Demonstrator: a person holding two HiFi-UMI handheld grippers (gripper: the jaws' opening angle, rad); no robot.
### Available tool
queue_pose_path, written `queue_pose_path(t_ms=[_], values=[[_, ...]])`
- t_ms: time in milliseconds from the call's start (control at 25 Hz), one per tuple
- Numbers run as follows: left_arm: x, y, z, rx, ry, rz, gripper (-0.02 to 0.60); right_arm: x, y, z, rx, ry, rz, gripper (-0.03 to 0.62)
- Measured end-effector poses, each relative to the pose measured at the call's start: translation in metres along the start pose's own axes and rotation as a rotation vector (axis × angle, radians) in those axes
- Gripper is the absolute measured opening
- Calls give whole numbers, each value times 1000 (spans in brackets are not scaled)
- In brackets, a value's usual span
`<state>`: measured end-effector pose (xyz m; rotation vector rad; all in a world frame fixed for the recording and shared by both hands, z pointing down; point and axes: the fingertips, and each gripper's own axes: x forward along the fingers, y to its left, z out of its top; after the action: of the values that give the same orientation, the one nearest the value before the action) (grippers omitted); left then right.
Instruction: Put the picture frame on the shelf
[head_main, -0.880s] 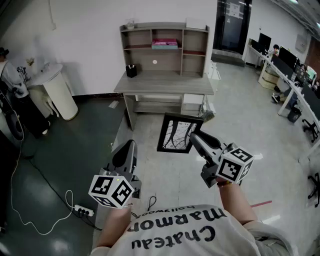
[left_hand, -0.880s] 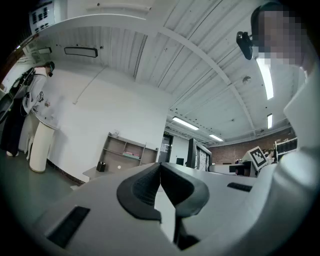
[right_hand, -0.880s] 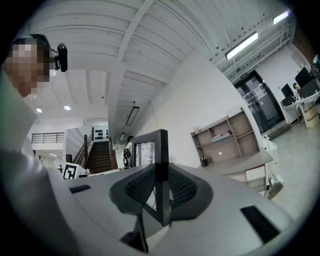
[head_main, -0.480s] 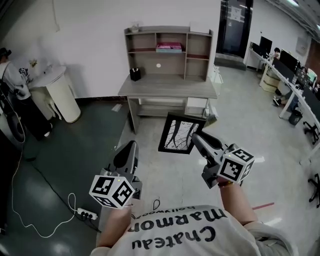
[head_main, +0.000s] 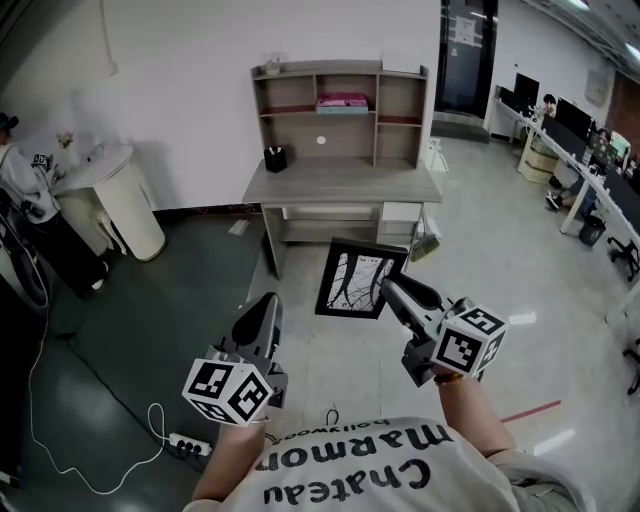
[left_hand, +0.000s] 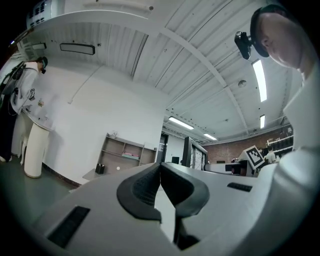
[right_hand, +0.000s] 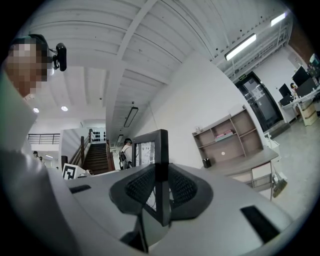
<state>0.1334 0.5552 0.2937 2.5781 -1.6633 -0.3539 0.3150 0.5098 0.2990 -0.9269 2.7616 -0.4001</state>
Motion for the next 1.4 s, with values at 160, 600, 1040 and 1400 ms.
queue_pose_path(t_ms=[160,600,1040,1400], values=[[-6,12,-14,-12,15,-6,17,6,-1,-19,28,8,-17,86],[4,43,-29,-68,23,-3,17,49,-21,-41,53,77,-21,87],[72,85,-11,-25,14,10,18,115,-75,-14,50,67,-12,87],[134,112,11,14,-34,12,17,166,-119,22,26,30,23,86]])
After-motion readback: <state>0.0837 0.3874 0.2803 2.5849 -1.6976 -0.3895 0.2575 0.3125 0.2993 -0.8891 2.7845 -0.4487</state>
